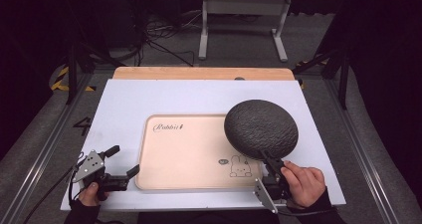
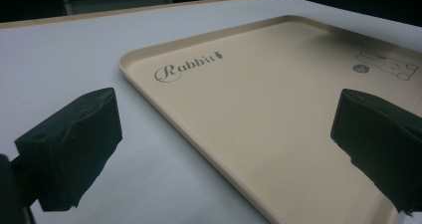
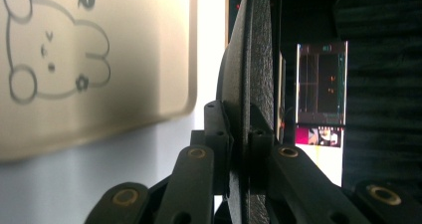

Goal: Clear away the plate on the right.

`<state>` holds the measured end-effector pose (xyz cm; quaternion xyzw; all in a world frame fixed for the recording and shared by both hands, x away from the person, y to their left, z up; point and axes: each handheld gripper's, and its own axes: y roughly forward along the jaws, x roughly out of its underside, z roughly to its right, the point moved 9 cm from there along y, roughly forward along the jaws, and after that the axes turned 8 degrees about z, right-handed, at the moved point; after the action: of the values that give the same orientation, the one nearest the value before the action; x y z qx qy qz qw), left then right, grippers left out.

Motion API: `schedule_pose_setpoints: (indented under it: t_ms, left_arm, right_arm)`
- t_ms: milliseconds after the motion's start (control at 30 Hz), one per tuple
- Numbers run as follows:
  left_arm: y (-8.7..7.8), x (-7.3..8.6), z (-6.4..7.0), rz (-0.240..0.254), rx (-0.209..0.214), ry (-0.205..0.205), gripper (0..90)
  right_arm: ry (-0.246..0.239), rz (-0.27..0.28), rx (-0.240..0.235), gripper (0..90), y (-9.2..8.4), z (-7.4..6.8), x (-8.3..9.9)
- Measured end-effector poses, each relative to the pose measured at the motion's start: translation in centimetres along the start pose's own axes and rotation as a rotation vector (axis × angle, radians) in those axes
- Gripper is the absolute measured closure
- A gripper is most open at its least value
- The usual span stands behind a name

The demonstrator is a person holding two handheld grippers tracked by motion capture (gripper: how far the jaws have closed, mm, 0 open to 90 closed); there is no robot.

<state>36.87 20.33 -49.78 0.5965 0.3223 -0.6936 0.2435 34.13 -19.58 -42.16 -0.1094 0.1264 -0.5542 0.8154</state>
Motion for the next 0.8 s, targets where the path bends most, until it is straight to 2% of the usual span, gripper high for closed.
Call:
schedule_pose_setpoints:
  t_ms: [367, 800]
  left_arm:
    - [0.0, 0.0, 0.0, 0.0, 0.004, 0.004, 0.4]
    - [0.0, 0.0, 0.0, 0.0, 0.004, 0.006, 0.4]
  right_arm:
    - [-0.021, 0.083, -0.004, 85.2, 1.1, 0.3, -3.4]
    - [-0.043, 0.142, -0.013, 85.2, 2.0, 0.5, -6.2]
